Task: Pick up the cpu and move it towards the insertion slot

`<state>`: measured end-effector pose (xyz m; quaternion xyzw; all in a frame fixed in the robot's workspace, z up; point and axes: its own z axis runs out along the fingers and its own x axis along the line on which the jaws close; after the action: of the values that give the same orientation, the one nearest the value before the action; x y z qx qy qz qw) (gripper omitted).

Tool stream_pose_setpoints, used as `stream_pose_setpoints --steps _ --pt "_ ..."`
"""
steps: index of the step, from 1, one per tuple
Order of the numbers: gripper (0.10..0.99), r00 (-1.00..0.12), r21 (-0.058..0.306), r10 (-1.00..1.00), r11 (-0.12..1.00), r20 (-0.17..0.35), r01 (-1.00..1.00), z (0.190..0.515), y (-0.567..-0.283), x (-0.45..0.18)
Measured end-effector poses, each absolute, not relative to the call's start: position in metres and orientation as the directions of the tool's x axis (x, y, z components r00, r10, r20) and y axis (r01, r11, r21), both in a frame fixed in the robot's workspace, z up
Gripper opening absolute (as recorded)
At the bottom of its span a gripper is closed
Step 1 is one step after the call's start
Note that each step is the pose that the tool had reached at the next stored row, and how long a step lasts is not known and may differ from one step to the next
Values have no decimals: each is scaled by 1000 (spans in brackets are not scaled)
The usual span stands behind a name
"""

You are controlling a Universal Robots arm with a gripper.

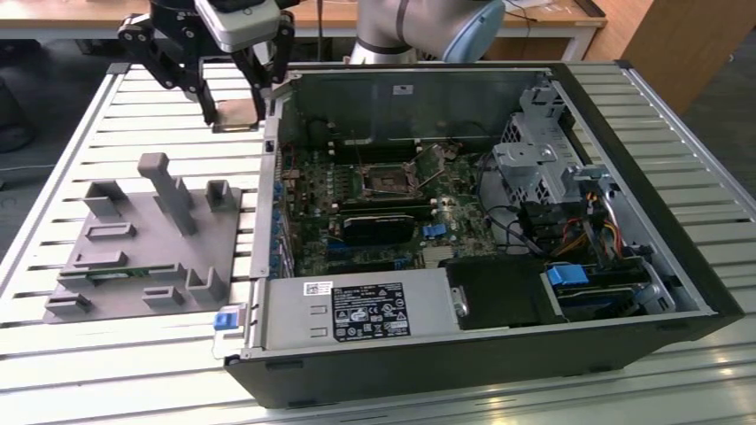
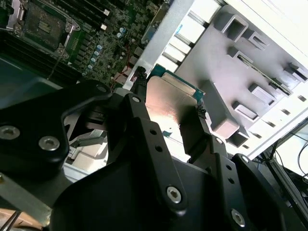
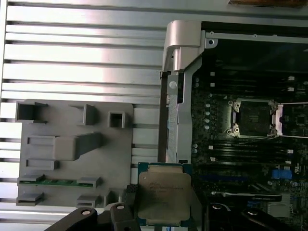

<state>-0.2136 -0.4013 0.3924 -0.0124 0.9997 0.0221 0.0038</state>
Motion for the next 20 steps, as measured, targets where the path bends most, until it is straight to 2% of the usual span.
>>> stream_pose_setpoints --steps 20 --pt "525 -1000 44 -26 999 -8 -26 392 -401 -201"
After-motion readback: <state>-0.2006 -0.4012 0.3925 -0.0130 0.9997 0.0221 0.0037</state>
